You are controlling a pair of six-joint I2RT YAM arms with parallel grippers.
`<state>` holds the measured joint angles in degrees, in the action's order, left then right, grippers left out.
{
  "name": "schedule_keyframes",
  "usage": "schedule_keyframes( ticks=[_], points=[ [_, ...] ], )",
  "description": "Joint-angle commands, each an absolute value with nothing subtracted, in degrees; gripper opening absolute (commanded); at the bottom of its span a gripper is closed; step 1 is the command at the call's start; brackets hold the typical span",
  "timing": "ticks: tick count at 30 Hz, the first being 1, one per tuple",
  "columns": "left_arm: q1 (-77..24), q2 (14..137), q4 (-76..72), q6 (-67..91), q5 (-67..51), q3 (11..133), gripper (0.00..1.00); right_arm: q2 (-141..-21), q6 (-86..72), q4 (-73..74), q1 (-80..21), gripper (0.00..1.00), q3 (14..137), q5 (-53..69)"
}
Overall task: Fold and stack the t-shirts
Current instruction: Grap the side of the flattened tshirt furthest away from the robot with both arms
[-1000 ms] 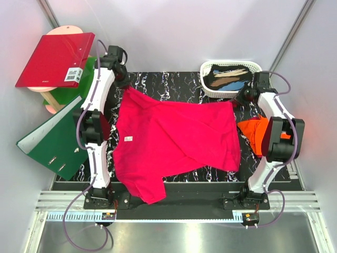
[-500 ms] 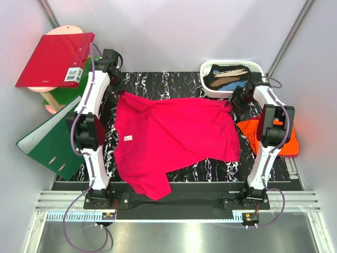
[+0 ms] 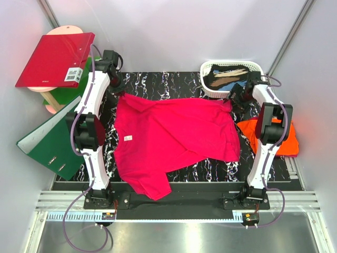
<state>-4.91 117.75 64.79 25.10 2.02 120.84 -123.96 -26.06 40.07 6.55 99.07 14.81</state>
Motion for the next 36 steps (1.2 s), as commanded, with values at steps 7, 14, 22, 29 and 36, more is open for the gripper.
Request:
schedule_keyframes(
  ticks=[7, 14, 22, 29, 36],
  points=[
    [-4.7, 112.5, 65.7, 24.4, 2.8, 119.5, 0.00, -131.6, -29.4, 32.9, 6.5, 0.26, 103.4, 18.0],
    [-4.7, 110.8, 65.9, 24.3, 3.4, 117.8, 0.00, -126.0, -28.6, 29.5, 5.3, 0.06, 101.6, 15.6],
    [-4.0, 111.6, 71.1, 26.3, 2.1, 118.8, 0.00, -116.1, -25.8, 22.8, 5.3, 0.11, 94.2, 14.4],
    [-2.7, 109.3, 78.7, 30.1, 1.4, 111.6, 0.00, -111.7, -25.8, 18.5, 5.3, 0.13, 89.9, 18.0],
    [-1.3, 103.1, 77.0, 31.1, -1.8, 93.9, 0.00, -109.4, -25.8, 17.9, 5.3, 0.13, 87.4, 20.3]
  ],
)
